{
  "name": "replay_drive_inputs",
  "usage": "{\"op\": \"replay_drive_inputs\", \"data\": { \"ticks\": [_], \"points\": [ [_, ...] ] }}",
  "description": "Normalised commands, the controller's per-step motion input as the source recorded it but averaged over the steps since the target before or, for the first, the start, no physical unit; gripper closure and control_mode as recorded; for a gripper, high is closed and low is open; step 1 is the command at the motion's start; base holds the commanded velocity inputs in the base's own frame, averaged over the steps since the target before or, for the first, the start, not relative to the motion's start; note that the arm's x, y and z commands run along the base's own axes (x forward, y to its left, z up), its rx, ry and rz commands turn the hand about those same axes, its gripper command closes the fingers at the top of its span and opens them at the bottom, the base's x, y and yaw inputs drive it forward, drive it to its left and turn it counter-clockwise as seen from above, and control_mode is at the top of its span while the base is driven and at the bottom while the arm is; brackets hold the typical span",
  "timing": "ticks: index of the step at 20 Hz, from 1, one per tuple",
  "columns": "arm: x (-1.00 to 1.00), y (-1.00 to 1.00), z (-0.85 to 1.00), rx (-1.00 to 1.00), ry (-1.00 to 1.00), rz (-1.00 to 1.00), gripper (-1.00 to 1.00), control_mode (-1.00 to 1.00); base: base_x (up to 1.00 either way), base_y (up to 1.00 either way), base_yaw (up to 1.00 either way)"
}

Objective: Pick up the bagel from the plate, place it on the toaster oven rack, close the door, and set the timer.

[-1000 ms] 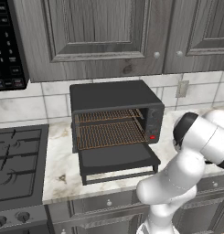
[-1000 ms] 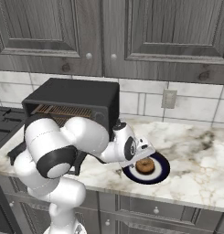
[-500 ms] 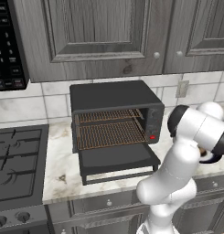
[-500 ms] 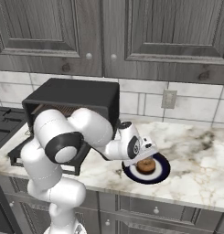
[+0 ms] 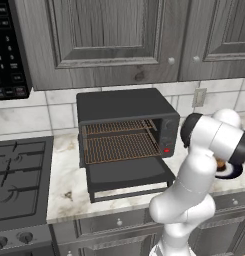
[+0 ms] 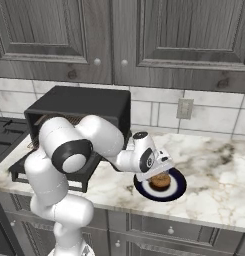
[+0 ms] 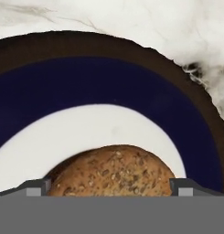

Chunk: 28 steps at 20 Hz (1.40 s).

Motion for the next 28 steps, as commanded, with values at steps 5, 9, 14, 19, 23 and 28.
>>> {"op": "replay_drive_inputs", "data": {
  "ticks": [5, 9, 14, 19, 23, 28],
  "points": [
    [-0.15, 0.00, -0.54, 0.00, 0.00, -0.03, 1.00, -1.00, 0.00, 0.00, 0.00],
    [-0.23, 0.00, -0.25, 0.00, -0.03, -0.03, 1.00, -1.00, 0.00, 0.00, 0.00],
    [-0.19, 0.00, 0.02, 0.00, -0.02, -0.05, 1.00, -1.00, 0.00, 0.00, 0.00],
    [-0.06, 0.00, 0.16, 0.00, 0.00, -0.05, 1.00, -1.00, 0.00, 0.00, 0.00],
    [-0.04, 0.00, 0.10, 0.00, 0.00, -0.05, 1.00, -1.00, 0.00, 0.00, 0.00],
    [-0.25, 0.06, 0.61, 0.01, -0.01, -0.03, 1.00, -1.00, 0.00, 0.00, 0.00]
  ]
}}
